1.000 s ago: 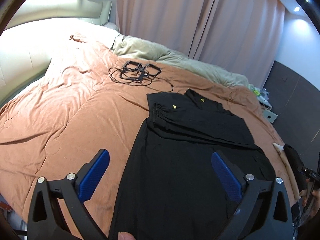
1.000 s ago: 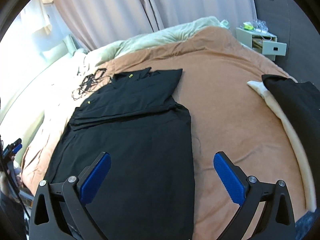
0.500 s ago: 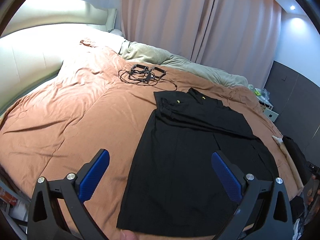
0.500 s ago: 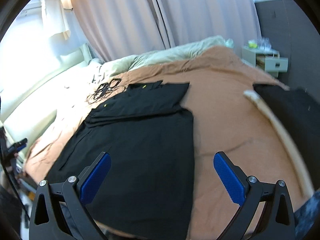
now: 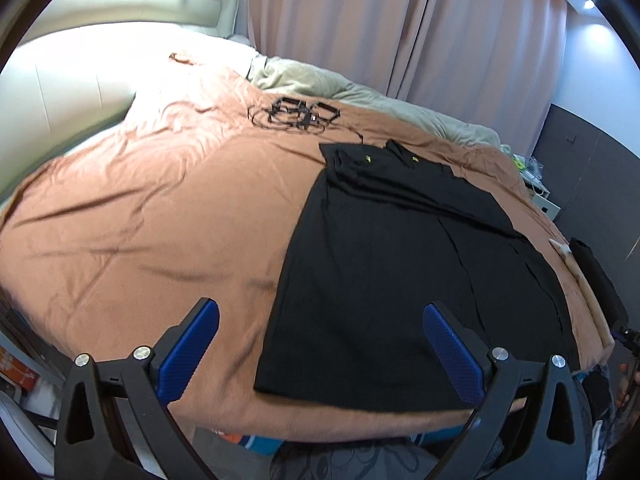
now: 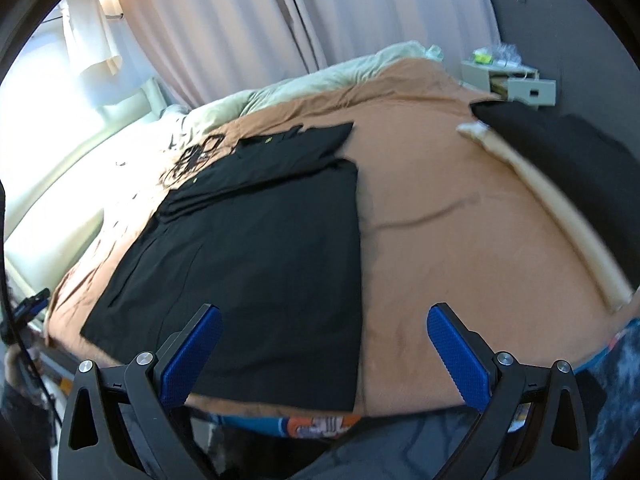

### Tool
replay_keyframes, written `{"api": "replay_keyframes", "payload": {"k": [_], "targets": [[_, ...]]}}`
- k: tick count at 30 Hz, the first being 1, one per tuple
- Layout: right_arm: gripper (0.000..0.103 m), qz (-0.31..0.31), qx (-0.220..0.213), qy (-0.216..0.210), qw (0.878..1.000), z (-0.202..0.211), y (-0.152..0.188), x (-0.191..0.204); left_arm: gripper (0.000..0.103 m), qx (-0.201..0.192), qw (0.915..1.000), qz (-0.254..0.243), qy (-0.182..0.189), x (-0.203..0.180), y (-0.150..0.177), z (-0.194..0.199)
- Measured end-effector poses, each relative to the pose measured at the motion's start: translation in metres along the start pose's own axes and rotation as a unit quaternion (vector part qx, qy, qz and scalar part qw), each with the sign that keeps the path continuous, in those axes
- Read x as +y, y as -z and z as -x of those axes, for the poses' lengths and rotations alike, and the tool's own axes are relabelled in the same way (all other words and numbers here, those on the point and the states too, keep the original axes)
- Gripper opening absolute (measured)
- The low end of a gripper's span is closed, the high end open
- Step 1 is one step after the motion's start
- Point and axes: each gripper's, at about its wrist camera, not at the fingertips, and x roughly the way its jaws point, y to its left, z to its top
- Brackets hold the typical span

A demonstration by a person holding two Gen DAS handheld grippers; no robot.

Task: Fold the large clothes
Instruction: 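Lower both tools to the hem edge of the black jacket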

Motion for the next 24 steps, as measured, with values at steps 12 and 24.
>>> {"api": "replay_keyframes", "payload": {"k": [12, 24], "targets": [[0.069, -0.043, 0.071, -0.031, 0.996, -0.042, 0.040, -0.017, 0.058, 0.074, 0.9956, 0.057, 0.001, 0.042, 0.042, -0.051], [0.060, -0.072, 0.103, -0.053, 0.991, -0.079, 0.048, -0.024, 0.047, 0.112, 0.9919, 0.060, 0.008, 0.048, 0.048, -0.091]]}}
